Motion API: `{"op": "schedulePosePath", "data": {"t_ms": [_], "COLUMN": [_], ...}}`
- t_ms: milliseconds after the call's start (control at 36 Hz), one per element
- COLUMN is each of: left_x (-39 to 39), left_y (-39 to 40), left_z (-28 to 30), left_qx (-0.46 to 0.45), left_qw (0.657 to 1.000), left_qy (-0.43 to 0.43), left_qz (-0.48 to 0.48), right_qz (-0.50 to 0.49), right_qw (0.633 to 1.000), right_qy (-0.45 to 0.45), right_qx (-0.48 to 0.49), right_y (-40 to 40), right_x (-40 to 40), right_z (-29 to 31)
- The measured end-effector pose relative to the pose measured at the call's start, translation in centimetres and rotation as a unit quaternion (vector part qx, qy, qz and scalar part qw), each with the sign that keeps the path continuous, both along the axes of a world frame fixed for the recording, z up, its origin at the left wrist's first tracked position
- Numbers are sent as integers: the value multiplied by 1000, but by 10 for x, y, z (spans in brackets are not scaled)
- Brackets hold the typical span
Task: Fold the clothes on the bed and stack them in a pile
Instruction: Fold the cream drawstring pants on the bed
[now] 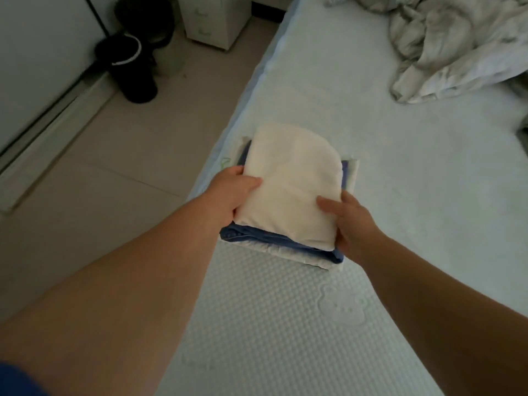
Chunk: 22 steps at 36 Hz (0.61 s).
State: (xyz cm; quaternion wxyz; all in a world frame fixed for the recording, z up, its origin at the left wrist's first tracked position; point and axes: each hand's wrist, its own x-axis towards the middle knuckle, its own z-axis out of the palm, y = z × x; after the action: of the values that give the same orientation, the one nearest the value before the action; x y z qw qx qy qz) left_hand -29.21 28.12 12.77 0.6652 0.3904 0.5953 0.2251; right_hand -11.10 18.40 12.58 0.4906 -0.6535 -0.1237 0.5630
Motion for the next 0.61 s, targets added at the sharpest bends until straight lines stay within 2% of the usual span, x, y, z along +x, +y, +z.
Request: {"op": "schedulePosePath", "data": {"t_ms": [56,111,250,306,361,417,472,500,528,611], "left_x": [-2,0,2,-1,-3,-5,-8,-10,-11,-18], "left_y": [-4,-7,-21,-25,-30,-39,-48,-52,-55,-61], "left_z": [-18,-24,-23,-23,-23,-22,-25,-27,-29,-34], "left_qx": [-13,14,111,127,154,235,363,398,394,308], "left_qw": [998,997,989,987,979,943,862,829,816,828], "left_qy": [55,77,91,96,133,226,327,356,375,392], "left_qz": [-10,-16,-44,-28,-31,-71,-135,-166,-196,-257], "right_qz": [-13,-21,10,33,68,110,143,163,189,264], "right_qw": [998,994,987,973,940,902,862,838,817,784], "right_qy": [-30,-81,-150,-222,-327,-408,-479,-513,-539,-554], "right_qx": [-46,-69,-53,-49,-66,-87,-87,-82,-79,-99], "right_y": [-3,-6,-7,-7,-8,-14,-22,-27,-30,-42], "right_x": [-6,-8,-5,-5,-8,-14,-20,-22,-23,-25], "right_z": [-19,-28,-21,-17,-19,-22,-26,-28,-31,-34]}}
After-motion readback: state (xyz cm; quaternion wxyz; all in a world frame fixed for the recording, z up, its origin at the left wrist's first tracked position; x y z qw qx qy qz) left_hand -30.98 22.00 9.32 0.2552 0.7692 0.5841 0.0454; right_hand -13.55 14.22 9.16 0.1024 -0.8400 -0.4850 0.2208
